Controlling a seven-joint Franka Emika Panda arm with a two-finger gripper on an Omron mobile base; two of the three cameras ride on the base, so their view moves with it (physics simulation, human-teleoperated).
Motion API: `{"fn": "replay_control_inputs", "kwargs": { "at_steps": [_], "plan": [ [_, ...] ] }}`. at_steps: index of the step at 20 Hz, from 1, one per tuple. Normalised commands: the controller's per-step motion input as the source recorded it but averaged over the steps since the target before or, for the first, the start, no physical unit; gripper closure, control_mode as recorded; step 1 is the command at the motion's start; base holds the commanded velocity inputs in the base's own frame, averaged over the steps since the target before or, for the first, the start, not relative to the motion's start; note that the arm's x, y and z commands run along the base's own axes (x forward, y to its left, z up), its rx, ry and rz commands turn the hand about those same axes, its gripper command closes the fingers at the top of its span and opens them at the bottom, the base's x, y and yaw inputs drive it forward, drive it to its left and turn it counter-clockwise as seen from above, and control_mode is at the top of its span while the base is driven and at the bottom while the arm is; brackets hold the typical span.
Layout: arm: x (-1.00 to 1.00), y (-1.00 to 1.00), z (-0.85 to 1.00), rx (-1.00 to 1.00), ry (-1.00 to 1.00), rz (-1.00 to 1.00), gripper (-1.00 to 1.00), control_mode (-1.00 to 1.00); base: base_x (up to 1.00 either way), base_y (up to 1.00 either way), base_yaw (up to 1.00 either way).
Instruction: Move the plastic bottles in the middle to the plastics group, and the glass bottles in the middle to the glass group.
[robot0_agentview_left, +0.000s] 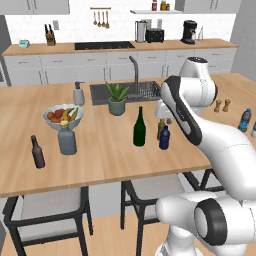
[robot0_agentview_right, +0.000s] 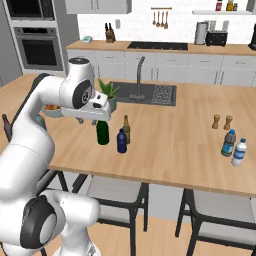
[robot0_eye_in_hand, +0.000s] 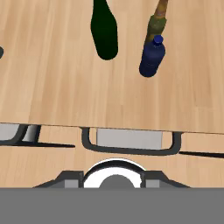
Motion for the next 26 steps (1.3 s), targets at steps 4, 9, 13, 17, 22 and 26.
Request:
{"fn": "replay_control_inputs", "kwargs": {
  "at_steps": [4, 9, 13, 17, 22, 26],
  "plan": [
    [-0.18, 0.0, -0.1, 0.0, 0.03, 0.0, -1.0, -1.0, 0.0, 0.0, 0.0],
    [-0.19, 0.19, -0.05, 0.0, -0.02, 0.0, -1.0, -1.0, 0.0, 0.0, 0.0],
    [-0.01, 0.05, 0.0, 0.0, 0.0, 0.0, -1.0, -1.0, 0.0, 0.0, 0.0],
    [0.17, 0.18, 0.01, -0.01, 0.0, 0.0, -1.0, -1.0, 0.0, 0.0, 0.0],
    [0.77, 0.43, 0.1, -0.04, 0.0, 0.0, -1.0, -1.0, 0.0, 0.0, 0.0],
    [0.99, 0.34, 0.16, -0.07, 0.02, 0.0, -1.0, -1.0, 0.0, 0.0, 0.0]
  ]
}}
